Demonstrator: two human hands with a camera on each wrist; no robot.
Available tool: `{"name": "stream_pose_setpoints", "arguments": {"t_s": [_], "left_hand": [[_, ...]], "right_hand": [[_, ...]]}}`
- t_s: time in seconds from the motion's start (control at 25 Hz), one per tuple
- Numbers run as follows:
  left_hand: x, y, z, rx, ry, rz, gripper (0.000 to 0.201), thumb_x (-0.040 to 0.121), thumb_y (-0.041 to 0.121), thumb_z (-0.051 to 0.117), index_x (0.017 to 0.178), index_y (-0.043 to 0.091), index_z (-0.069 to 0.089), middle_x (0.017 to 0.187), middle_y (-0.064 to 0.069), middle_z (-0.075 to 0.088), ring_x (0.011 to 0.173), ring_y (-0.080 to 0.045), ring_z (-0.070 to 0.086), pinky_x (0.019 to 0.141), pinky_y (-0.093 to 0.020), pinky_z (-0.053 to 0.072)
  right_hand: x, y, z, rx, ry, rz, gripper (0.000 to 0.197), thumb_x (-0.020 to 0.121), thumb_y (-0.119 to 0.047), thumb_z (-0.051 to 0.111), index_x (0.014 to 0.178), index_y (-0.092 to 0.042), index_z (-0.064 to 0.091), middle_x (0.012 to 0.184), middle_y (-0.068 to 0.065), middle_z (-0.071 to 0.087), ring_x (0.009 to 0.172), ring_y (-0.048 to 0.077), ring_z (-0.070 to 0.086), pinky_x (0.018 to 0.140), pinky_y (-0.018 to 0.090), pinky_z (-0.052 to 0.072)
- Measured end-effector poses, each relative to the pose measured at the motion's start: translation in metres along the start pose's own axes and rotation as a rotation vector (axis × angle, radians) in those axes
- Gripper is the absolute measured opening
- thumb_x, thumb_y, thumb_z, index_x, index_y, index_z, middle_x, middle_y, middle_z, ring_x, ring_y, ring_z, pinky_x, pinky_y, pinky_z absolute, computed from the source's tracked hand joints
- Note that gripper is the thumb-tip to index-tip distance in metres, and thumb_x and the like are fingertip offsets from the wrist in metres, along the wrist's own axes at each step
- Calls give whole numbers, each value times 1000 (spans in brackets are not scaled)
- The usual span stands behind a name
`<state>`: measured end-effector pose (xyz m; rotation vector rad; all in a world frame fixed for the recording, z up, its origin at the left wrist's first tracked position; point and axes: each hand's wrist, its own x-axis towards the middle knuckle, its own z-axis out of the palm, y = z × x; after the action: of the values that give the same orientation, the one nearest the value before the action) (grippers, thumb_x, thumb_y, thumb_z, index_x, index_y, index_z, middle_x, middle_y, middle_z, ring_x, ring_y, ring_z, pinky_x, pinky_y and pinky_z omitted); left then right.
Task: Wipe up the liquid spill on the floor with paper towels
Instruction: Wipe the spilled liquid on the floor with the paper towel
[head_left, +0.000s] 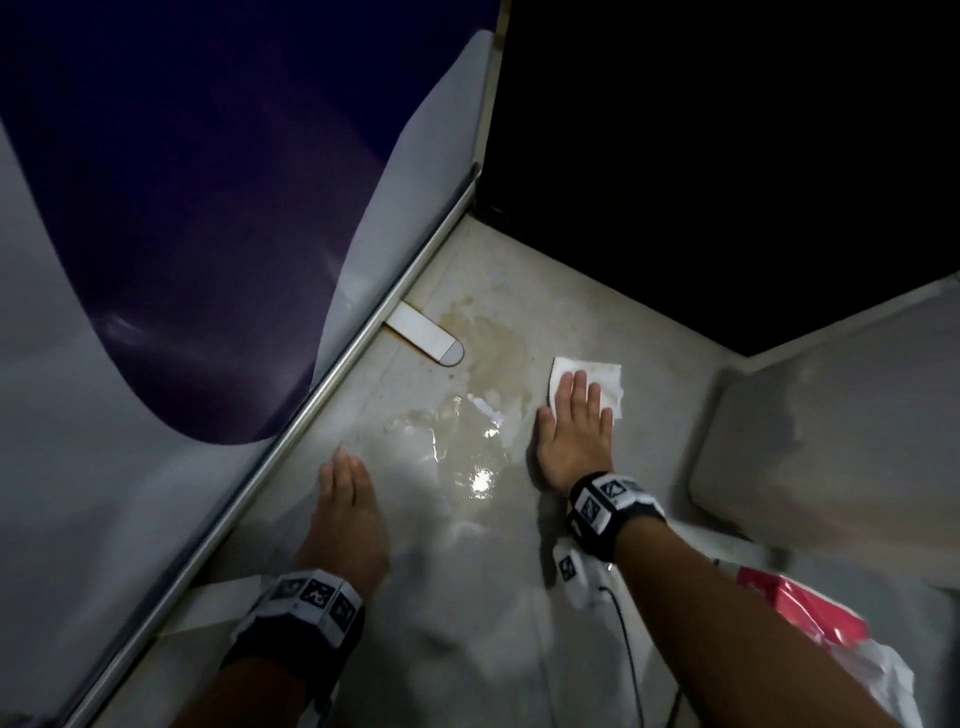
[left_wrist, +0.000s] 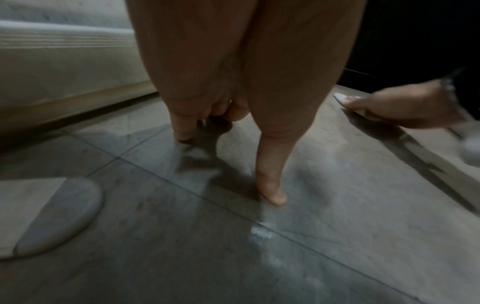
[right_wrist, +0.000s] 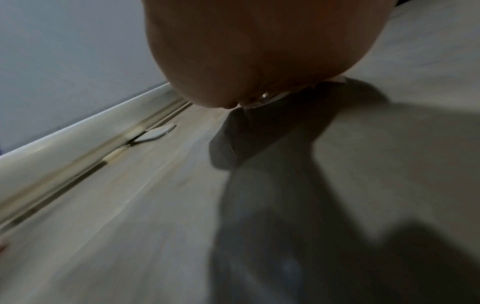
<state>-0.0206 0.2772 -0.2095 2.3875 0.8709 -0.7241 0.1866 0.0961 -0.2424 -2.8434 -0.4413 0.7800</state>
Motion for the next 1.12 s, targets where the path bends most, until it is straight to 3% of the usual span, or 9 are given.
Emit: {"name": "stream_pose_setpoints", "arguments": {"t_s": [0.04,0.12,0.16,0.28,0.4,0.56,0.92,1.12], "left_hand": [[2,-2,4,0,49,35,107,74,22,81,150,-11,13,158,-29,8,148,-44,8,120,-50,21],[7,-8,8,107,-33,40,126,44,30,94,142,-17,31,150,-37,26,140,-53,26,108,-57,39],[8,-8,6,169,-57,54,133,44,38,93,144,-17,25,152,-36,21,142,-52,21,110,-54,37],[3,-6,3,146,-22,44,130,71,46,79,151,-4,-11,158,-22,-15,148,-39,-13,122,-40,12],[2,-5,2,190,-34,36,135,70,48,80,150,-2,-16,158,-19,-21,148,-37,-18,122,-39,9],[-1,-4,-3,196,-54,25,134,71,46,81,151,-2,-15,159,-18,-20,148,-36,-18,122,-38,9],[5,-10,5,233,-46,49,139,63,47,86,151,-5,-9,160,-23,-9,149,-38,-9,123,-45,9],[12,-7,8,284,-61,41,135,65,40,84,148,-13,-9,157,-31,-10,147,-44,-9,122,-50,9]], "right_hand": [[17,-7,-10,-4,22,-21,61,105,-41,8,158,-18,-8,165,1,-17,152,20,-15,123,44,-6],[52,-32,-25,-2,12,-115,60,105,-40,9,159,-17,-3,166,1,-12,152,21,-11,123,43,-6],[68,-50,-30,9,-15,-176,59,105,-39,10,159,-17,-2,166,1,-11,153,21,-10,123,43,-6],[98,-105,-35,1,-84,-328,58,106,-38,11,159,-19,0,166,1,-10,153,22,-10,123,43,-7],[101,-133,-31,-22,-129,-450,56,106,-33,14,159,-19,5,167,0,-5,153,21,-7,122,41,-7],[87,-123,-23,-55,-110,-551,55,107,-33,15,159,-20,7,167,-3,-1,153,17,-5,123,39,-7],[36,-68,-2,-60,-24,-475,56,106,-37,12,159,-20,3,166,-4,-4,152,14,-8,124,40,-4],[-14,-77,29,-20,-30,-347,58,105,-34,13,159,-18,0,166,-3,-9,152,19,-13,123,43,-8]]}}
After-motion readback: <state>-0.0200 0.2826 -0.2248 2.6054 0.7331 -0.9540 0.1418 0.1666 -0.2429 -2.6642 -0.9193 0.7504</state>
